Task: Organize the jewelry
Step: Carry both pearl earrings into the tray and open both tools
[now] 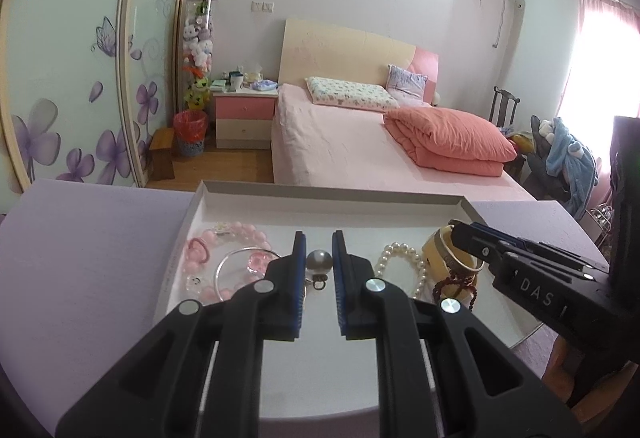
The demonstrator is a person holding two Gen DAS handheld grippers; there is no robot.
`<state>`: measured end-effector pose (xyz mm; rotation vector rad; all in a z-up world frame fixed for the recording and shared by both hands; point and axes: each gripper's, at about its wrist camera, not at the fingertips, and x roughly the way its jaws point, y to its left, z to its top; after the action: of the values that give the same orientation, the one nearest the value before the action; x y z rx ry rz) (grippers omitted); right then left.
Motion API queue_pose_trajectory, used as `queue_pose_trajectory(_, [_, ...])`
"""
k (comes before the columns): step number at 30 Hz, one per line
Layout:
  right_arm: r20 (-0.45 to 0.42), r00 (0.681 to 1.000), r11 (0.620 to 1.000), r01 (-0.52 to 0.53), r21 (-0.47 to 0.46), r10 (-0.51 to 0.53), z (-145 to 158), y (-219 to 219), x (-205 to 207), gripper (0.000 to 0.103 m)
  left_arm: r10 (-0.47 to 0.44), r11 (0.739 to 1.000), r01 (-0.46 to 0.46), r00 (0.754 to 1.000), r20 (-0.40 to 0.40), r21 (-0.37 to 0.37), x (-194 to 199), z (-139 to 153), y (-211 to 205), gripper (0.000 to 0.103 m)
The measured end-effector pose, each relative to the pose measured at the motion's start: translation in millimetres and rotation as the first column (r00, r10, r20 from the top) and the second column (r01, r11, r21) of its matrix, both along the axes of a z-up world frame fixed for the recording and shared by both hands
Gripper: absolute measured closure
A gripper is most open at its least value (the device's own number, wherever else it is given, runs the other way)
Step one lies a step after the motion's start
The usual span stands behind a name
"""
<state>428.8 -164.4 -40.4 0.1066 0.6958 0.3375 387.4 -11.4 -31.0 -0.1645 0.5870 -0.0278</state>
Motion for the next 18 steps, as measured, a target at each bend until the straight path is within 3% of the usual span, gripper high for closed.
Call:
queue_pose_trajectory(4, [-0.026,1.0,1.0,0.003,0.012,-0.002,-3.1,0.9,4.8,0.085,-0.003,1.0,0.003,1.0,-0.012,-0.003,4.0,-4.8,-2.0,0.089])
queue_pose_trajectory(8, [-0.026,1.0,0.999,0.012,0.034,-0.011,-2.4,-3.9,6.0,0.06,-0.009,1.0,0.009,1.0,-0.019,-0.007,6.5,-8.4,-1.7,0.089])
queue_pose_trajectory(18, [0.002,0.997,0.996,0.082,0.041,-0.082,4.2,-19.4,2.6,0.059,-0.018,1.0,0.019,0.999,-0.034,0.007,11.6,-16.3,-3.0,0.088])
